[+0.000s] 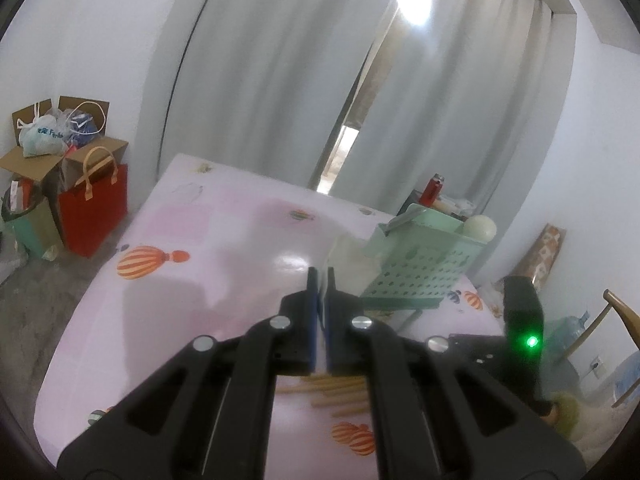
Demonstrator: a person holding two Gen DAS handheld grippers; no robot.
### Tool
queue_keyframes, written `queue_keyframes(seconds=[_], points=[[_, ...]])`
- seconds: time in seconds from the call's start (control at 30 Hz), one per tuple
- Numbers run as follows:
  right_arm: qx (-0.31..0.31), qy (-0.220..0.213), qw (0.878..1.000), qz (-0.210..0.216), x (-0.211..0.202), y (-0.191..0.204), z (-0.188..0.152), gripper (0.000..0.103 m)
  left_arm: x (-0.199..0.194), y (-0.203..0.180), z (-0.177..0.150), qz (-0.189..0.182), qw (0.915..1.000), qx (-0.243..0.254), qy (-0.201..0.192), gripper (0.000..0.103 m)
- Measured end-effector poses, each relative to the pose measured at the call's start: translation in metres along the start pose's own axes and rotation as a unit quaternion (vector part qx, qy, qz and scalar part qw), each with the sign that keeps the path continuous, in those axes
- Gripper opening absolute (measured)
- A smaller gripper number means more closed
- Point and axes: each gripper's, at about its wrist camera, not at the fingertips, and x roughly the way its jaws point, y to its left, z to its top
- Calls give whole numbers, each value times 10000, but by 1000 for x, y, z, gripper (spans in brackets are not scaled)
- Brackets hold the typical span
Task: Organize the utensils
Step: 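Lift the rice paddle into the holder with the left gripper while the right gripper grasps the silver spoon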
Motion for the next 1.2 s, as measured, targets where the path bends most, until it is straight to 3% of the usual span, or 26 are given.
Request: queue_keyframes(seconds=[0.17,0.5,0.7,0.87,1.0,1.2], points=[[-473,125,9981,-381,16,21,2,21,-1,4,-1,17,10000,-54,3,1],[-544,160,9942,-917,26,34,6,5,-5,6,3,81,9999,19,-75,1],[-434,-120,9939,-1005,12,33,7,4,-11,3,7,98,9998,61,-182,1],[108,-465,9961,-737,-26,11,12,3,-21,2,15,40,9993,-26,-383,1],[486,-773,9937,-645,-60,-9,17,2,-32,1,28,-167,9978,-138,-628,1],[953,-1047,9876,-681,-88,-40,19,1,-48,-21,59,-863,9890,127,-1193,1]])
